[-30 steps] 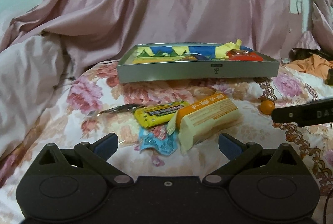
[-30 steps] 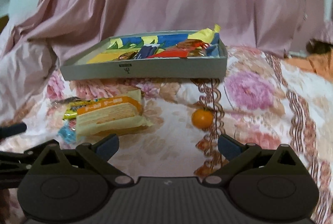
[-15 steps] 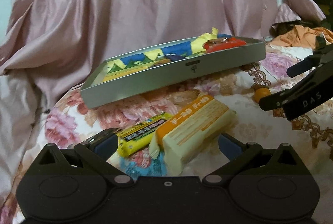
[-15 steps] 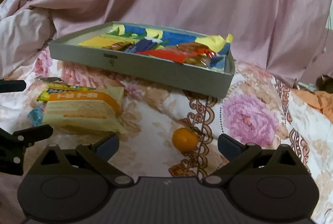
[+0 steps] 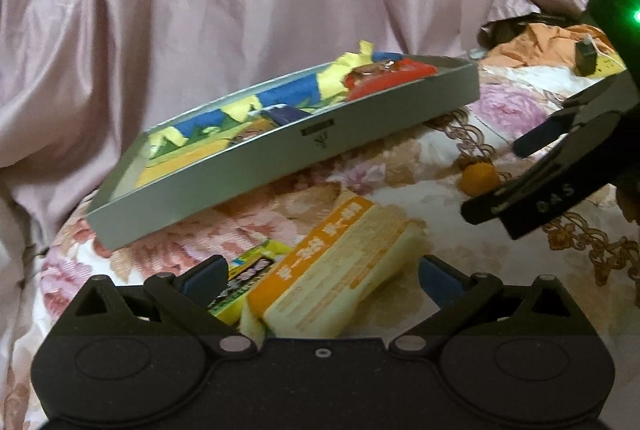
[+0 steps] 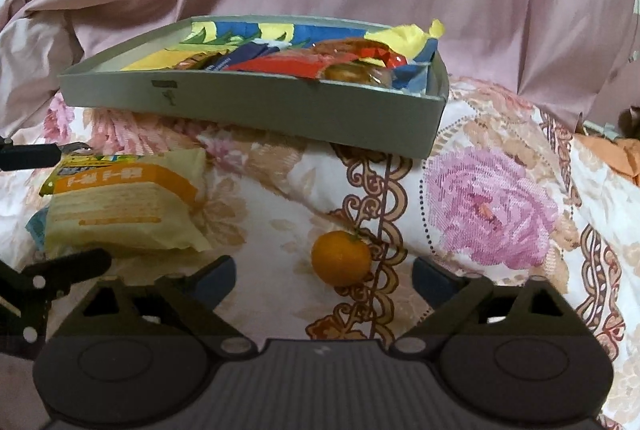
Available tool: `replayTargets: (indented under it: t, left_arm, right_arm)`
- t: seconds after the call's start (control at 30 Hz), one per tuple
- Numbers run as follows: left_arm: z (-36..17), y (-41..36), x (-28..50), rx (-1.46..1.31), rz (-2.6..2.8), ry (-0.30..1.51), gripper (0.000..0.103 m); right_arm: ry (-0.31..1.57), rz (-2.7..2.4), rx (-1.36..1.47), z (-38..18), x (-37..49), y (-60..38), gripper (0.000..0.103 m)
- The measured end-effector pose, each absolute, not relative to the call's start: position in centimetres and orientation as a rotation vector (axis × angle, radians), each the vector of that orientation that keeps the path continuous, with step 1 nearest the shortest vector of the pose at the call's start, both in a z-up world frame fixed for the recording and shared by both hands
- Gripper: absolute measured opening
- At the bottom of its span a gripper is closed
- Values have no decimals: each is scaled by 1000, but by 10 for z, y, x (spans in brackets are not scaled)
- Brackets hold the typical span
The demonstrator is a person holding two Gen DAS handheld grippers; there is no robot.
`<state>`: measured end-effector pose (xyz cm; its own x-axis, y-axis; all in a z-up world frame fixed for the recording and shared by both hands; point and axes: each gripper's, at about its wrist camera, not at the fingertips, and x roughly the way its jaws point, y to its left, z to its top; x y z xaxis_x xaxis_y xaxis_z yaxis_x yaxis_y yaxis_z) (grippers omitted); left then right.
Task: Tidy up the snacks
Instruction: 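Grasp the cream cake packet with the left tool while the right tool grasps the mandarin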
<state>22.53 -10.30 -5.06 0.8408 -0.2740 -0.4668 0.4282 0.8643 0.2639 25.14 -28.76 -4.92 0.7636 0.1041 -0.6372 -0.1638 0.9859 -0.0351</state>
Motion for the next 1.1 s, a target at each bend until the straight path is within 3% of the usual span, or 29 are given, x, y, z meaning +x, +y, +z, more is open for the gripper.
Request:
replayTargets:
  t: [0.37, 0.6, 1.1]
  left_arm:
    - [-47, -115, 245, 351, -369, 543, 71]
    - [-40, -114, 246, 256, -355, 621, 62]
    - [-44, -117, 265, 145, -322, 715, 67]
  right_arm:
    - [705, 125, -13, -59, 263, -299, 55]
    - [694, 144, -15, -62, 263, -296, 39]
    - [680, 184, -23, -63, 261, -290, 44]
